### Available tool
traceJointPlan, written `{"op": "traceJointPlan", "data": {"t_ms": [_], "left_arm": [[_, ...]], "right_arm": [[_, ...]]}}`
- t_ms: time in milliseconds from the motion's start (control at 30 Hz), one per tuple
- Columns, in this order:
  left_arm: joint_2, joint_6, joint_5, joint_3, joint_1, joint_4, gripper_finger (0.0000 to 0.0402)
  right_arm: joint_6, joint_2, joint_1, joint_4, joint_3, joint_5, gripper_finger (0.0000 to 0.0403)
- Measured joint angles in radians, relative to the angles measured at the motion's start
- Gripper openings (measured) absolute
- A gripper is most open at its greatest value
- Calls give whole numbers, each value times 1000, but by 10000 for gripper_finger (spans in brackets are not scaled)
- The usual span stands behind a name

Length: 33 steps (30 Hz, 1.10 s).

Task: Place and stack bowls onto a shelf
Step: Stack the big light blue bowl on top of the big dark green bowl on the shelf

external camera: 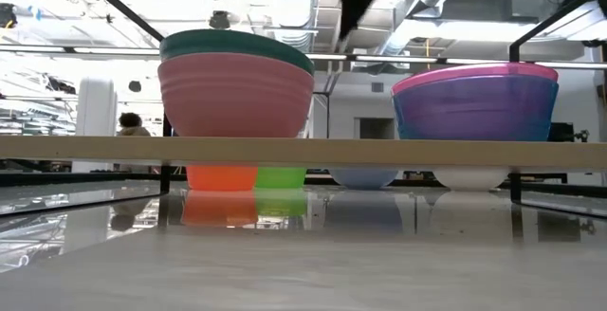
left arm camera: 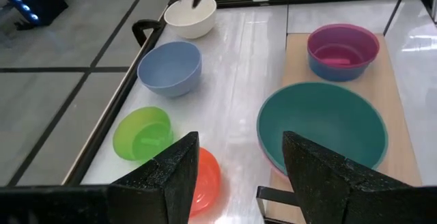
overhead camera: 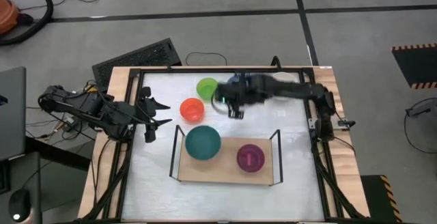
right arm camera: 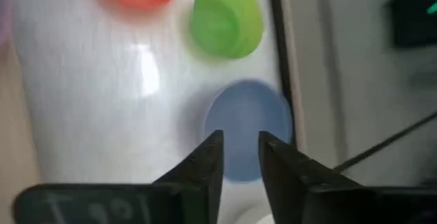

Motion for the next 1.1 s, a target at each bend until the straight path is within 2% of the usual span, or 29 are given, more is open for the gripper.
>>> {"op": "traceJointPlan", "data": {"t_ms": [167,300,433,733,1000,1100], "left_arm": [[0,8,0,0,0,-2,197],[0,8,0,0,0,-21,197],[0,0,0,0,0,-50,197],[0,-51,9,0,0,-112,197],[0,-57,20,0,0,-111,197],[0,-67,20,0,0,-110,197]], "right_arm": [[-94,57,-152,45,0,-211,170],[-161,155,-210,93,-2,-245,194],[-167,218,-228,154,0,-330,203],[-92,340,-279,116,-1,-337,203],[-77,318,-300,165,-66,-340,203],[-48,319,-317,197,-136,-392,203]]}}
